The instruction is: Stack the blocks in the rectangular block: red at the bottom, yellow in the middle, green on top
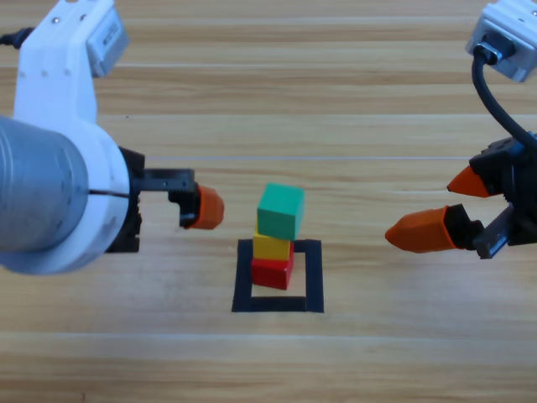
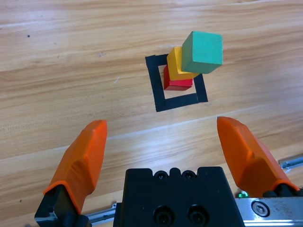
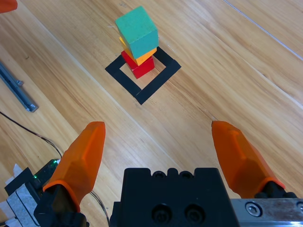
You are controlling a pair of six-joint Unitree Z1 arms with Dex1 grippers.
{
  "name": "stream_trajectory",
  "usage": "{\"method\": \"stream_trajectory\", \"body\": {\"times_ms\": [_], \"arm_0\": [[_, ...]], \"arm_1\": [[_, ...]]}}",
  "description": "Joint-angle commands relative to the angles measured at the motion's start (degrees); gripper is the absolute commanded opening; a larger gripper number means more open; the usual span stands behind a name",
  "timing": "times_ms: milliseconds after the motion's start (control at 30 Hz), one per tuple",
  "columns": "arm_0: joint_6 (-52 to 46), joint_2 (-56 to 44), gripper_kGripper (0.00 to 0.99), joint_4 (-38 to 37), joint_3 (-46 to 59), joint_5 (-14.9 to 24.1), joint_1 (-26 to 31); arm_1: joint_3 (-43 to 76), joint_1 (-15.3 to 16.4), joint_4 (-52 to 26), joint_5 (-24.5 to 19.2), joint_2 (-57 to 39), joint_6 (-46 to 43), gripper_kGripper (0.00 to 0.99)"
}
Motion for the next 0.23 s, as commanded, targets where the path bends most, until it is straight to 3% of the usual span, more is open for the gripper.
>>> {"method": "stream_trajectory", "body": {"times_ms": [33, 233], "arm_0": [[0.37, -0.52, 0.99, -1.18, 2.03, 0.63, -0.99], [0.45, -0.43, 0.99, -1.27, 2.56, 0.63, -0.99]], "arm_1": [[1.33, -1.57, -0.52, -0.27, 2.25, -0.67, 0.985], [1.33, -1.57, -0.61, -0.27, 2.25, -0.67, 0.985]]}}
